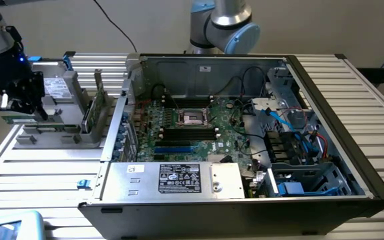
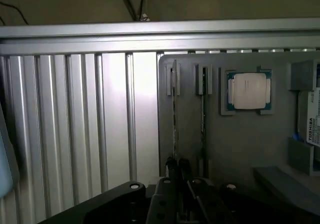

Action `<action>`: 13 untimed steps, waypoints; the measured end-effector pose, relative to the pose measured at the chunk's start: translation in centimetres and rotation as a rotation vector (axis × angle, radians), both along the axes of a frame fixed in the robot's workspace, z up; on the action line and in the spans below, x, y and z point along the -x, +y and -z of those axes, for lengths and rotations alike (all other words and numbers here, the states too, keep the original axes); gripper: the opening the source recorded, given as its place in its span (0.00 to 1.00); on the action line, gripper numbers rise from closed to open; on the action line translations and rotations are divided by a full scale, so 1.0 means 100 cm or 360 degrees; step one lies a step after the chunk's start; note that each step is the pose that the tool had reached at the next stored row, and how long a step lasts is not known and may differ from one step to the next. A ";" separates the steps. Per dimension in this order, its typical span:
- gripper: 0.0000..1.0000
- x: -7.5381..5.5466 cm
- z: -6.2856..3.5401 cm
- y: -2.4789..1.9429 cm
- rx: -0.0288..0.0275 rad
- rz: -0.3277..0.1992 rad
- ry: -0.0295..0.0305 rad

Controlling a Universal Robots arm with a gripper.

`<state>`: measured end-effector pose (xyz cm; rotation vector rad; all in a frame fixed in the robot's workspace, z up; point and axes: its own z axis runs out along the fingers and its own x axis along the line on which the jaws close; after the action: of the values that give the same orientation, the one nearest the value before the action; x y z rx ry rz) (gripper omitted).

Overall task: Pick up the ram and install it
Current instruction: 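Pick up the ram and move it above insertion slot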

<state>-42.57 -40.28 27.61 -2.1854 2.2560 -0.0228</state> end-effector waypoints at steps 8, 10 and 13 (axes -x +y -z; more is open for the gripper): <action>0.14 0.000 -0.0361 0.0000 0.00000 0.0000 0.00001; 0.14 -0.001 -0.0455 -0.0001 0.00001 0.0000 0.00003; 0.14 -0.007 -0.0590 -0.0001 0.00001 0.0000 0.00002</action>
<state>-41.90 -40.29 33.51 -2.1857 2.2560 -0.0228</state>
